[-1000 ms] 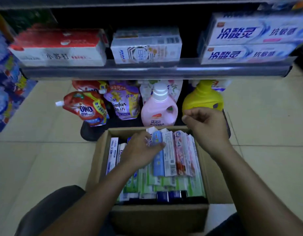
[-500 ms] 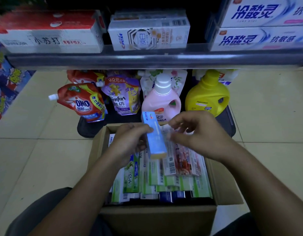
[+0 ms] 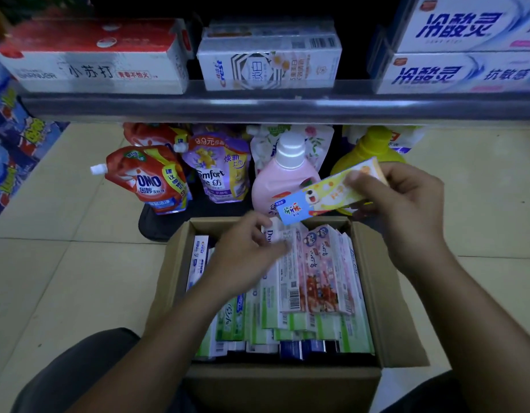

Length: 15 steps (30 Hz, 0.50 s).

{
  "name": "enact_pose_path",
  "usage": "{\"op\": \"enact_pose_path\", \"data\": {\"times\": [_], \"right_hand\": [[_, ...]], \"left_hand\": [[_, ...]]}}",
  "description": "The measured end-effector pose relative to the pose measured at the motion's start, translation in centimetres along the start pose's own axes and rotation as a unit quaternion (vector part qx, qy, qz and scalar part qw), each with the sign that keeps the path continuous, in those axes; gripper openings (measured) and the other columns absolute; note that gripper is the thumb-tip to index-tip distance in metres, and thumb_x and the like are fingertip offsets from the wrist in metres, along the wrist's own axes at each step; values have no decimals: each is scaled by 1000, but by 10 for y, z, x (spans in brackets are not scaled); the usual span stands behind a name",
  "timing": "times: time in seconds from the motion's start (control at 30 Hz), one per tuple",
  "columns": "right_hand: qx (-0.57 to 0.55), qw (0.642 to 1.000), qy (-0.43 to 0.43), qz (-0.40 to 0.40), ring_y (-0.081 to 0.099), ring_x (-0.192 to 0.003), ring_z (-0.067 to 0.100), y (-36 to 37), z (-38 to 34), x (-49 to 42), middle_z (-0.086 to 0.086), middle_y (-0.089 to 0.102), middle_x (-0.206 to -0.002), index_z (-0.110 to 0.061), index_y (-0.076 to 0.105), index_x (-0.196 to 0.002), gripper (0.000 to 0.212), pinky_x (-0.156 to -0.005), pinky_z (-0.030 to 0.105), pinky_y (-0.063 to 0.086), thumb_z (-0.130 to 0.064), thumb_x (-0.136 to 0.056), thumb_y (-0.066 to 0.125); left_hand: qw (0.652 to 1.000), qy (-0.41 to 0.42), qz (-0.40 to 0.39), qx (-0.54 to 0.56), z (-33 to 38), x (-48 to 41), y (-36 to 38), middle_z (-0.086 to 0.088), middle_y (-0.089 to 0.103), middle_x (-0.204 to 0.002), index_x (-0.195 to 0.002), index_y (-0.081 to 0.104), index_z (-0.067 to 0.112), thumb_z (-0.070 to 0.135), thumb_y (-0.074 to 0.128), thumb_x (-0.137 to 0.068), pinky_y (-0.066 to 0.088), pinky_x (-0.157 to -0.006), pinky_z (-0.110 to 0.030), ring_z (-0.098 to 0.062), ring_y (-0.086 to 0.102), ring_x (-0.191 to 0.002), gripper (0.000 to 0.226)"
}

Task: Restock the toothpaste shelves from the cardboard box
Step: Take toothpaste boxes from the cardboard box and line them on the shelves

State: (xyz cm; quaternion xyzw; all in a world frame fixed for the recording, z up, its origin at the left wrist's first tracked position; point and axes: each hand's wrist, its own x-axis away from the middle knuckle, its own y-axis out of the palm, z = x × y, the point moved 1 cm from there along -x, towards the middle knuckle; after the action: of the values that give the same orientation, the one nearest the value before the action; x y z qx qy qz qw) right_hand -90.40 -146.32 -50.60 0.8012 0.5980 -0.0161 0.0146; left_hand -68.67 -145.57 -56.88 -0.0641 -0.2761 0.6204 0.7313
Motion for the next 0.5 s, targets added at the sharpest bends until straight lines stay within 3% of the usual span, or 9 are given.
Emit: {"op": "enact_pose_path", "data": {"times": [0.07, 0.13, 0.17, 0.23, 0.37, 0.43, 0.5], "right_hand": [[-31, 998, 52, 28, 62, -53, 22, -5, -1, -5, 9, 70, -67, -17, 73, -68, 18, -58, 34, 52, -14, -85, 75], [-45, 995, 75, 41, 58, -54, 23, -7, 1, -9, 10, 70, -66, -19, 72, -61, 26, -59, 35, 50, -13, -86, 73], [-50, 994, 82, 41, 58, -55, 24, -7, 2, -9, 11, 70, -67, -19, 72, -61, 27, -60, 35, 50, -13, -87, 73], [-56, 993, 92, 40, 58, -56, 26, -8, 2, -11, 14, 70, -70, -17, 70, -63, 25, -60, 36, 50, -13, -87, 73], [-76, 990, 109, 50, 57, -52, 22, -12, 6, -16, 12, 66, -67, -11, 68, -73, 15, -59, 33, 51, -15, -87, 73], [-92, 987, 117, 53, 57, -50, 21, -13, 7, -17, 11, 65, -65, -8, 68, -79, 13, -57, 33, 52, -17, -86, 75], [-104, 986, 117, 53, 58, -48, 20, -14, 8, -18, 11, 65, -64, -8, 69, -81, 12, -56, 32, 54, -17, -85, 75]], "left_hand": [[986, -5, -55, -156, -8, 7, 17, 18, 59, -108, -125, 43, 45, 77, 72, -65, 56, -77, -37, -9, 66, -91, 74], [967, -10, -74, -245, -13, 12, 35, 15, 48, -129, -138, 28, 43, 88, 67, -57, 52, -92, -41, -16, 56, -118, 101], [961, -8, -74, -265, -16, 13, 41, 11, 45, -135, -140, 25, 40, 89, 68, -56, 51, -94, -43, -19, 53, -123, 105], [961, -6, -80, -266, -18, 11, 45, 6, 43, -136, -141, 24, 37, 80, 76, -59, 51, -95, -43, -22, 51, -124, 106], [969, -45, -116, -213, -17, 6, 37, 3, 41, -145, -150, 22, 34, 56, 90, -63, 43, -90, -29, -20, 49, -127, 113], [979, -57, -136, -143, -17, 7, 34, 3, 54, -135, -143, 32, 33, 41, 90, -62, 54, -83, -32, -15, 61, -111, 100], [984, -54, -134, -105, -18, 9, 28, 6, 69, -108, -130, 42, 32, 34, 85, -60, 62, -77, -41, -12, 71, -88, 82]]}}
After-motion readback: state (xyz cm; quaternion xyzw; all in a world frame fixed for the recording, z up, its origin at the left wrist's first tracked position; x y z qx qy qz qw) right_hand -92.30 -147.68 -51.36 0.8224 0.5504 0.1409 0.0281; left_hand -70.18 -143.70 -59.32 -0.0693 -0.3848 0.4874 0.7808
